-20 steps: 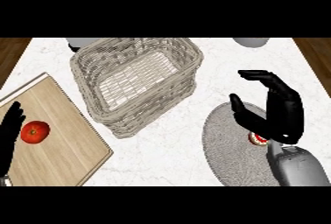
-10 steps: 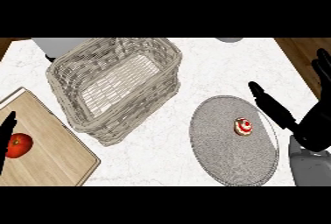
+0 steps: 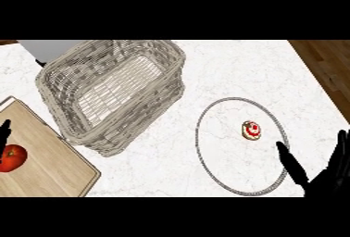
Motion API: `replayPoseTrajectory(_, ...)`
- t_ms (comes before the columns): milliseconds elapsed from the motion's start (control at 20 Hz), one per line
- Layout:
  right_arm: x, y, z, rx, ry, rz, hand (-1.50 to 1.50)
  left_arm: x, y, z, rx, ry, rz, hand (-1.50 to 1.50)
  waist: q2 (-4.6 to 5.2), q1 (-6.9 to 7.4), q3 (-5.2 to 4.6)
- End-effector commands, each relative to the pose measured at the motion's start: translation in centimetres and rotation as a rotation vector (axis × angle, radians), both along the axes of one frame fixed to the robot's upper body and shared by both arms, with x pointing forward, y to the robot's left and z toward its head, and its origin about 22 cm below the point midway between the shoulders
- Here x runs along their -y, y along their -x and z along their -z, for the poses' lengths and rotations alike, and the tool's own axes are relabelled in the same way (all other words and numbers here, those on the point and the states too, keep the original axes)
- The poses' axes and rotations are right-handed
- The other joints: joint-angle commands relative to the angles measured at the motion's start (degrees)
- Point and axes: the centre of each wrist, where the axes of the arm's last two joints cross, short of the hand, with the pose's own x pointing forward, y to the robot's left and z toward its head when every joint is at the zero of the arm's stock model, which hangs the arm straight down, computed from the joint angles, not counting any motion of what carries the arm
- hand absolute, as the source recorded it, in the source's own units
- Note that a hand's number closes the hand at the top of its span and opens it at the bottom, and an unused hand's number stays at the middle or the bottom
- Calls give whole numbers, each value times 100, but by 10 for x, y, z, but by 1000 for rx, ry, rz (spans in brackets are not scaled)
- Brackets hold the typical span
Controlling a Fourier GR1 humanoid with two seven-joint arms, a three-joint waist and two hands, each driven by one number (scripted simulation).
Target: Pick the cupcake from the placemat and place it in the basket
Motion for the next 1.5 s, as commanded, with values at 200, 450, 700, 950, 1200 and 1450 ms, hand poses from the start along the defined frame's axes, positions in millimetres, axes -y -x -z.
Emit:
replayPoseTrajectory(200, -18, 100, 58, -272, 86, 130, -150, 24, 10, 20, -95, 49, 36, 0, 66, 406, -87)
replayPoseTrajectory(450, -28, 139, 58, -304, 67, 219, -150, 28, 3, 13, -107, 45, 51, 0, 81, 416, -83)
replayPoseTrajectory(700, -48, 173, 57, -338, 24, 259, -150, 37, 1, 19, -104, 53, 46, 0, 113, 490, -86)
replayPoseTrajectory(950, -60, 185, 42, -292, -3, 297, -150, 56, -7, 19, -109, 50, 94, 0, 100, 635, -74)
replayPoseTrajectory(1200, -66, 184, 36, -260, -23, 304, -150, 62, -11, 17, -112, 51, 107, 0, 98, 747, -68)
replayPoseTrajectory(1450, -54, 168, 28, -241, 2, 321, -150, 72, -16, 14, -128, 47, 115, 0, 113, 837, -64)
